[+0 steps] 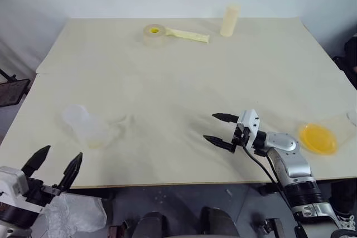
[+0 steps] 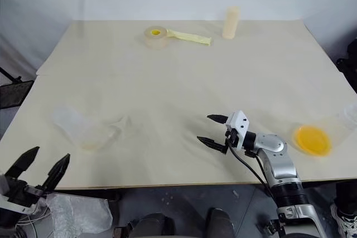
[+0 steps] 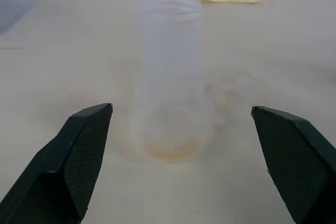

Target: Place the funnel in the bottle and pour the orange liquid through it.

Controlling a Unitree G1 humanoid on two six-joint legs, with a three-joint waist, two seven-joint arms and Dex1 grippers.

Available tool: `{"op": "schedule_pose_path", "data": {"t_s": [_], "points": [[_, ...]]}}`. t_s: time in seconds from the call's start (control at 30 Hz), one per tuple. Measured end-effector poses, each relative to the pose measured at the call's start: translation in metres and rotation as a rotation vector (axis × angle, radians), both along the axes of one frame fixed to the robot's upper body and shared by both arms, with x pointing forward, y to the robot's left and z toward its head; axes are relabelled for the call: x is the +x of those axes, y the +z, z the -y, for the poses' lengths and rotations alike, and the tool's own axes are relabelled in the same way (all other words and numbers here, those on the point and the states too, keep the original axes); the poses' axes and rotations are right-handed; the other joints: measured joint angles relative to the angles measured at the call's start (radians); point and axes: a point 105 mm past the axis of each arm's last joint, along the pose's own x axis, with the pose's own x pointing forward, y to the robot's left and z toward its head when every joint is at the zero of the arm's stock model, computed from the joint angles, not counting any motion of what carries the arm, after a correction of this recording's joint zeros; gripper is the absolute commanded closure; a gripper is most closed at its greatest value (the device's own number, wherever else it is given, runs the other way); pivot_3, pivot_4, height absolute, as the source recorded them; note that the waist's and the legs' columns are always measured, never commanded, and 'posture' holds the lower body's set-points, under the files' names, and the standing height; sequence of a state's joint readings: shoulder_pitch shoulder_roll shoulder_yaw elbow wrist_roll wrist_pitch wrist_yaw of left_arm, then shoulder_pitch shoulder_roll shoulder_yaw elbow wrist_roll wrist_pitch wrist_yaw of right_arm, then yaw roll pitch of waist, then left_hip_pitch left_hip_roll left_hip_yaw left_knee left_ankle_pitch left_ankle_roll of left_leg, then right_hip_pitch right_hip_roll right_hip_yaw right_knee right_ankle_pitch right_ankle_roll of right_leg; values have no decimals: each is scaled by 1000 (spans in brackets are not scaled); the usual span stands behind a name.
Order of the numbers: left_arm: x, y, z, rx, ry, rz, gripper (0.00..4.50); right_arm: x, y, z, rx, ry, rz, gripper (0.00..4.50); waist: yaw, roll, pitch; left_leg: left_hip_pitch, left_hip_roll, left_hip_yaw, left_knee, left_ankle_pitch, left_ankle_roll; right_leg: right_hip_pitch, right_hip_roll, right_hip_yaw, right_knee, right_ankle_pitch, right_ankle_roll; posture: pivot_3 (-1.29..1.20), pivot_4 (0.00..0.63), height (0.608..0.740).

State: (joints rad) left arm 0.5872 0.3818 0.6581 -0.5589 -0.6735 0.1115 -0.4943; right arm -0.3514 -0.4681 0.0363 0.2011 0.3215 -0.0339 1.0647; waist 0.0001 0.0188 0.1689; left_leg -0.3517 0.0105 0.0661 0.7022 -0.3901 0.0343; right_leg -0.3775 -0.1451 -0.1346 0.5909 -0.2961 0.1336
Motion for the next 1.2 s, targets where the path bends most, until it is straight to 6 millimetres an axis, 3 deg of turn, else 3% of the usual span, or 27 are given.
{"op": "schedule_pose_path", "data": {"t_s": [0.2, 0.53, 0.63, 0.8, 1.0, 1.2], "points": [[30, 13, -4, 40, -63, 44, 0, -2, 0, -1, 4, -4, -2, 22, -3, 0, 0, 0, 0, 0, 0, 0, 0, -1, 1, -1, 1, 0, 0, 0, 150, 740], [66, 11, -5, 65, -139, 32, 0, -7, 0, 0, 14, -43, 12, 22, -4, 0, 0, 0, 0, 1, -1, 0, 0, -1, 2, -1, 2, 0, 1, 0, 150, 740], [73, 11, -8, 70, -134, 34, 597, -7, 0, 2, 17, -59, 12, 0, -3, 0, 0, 0, 0, 1, 0, 0, -1, -1, 2, -1, 2, 0, 1, 0, 150, 740], [80, 16, -9, 66, -143, 53, 2185, -8, 0, 6, 17, -84, 17, 0, -3, 0, 0, 0, 1, 0, 0, 0, -1, -1, 2, -1, 2, 0, 1, 0, 150, 740], [87, 27, -12, 96, -169, 61, 2258, -8, 3, 13, 15, -113, 32, 0, -1, 0, 0, 0, 1, 0, 0, 0, -1, -1, 2, -1, 2, 1, 1, 0, 150, 740], [107, 76, -7, 160, -262, 165, 2258, -17, 2, 17, 2, -95, 15, 0, -2, 0, 0, 1, 0, 0, 0, 0, -1, -1, 2, 0, 2, 1, 1, 0, 150, 740]]}}
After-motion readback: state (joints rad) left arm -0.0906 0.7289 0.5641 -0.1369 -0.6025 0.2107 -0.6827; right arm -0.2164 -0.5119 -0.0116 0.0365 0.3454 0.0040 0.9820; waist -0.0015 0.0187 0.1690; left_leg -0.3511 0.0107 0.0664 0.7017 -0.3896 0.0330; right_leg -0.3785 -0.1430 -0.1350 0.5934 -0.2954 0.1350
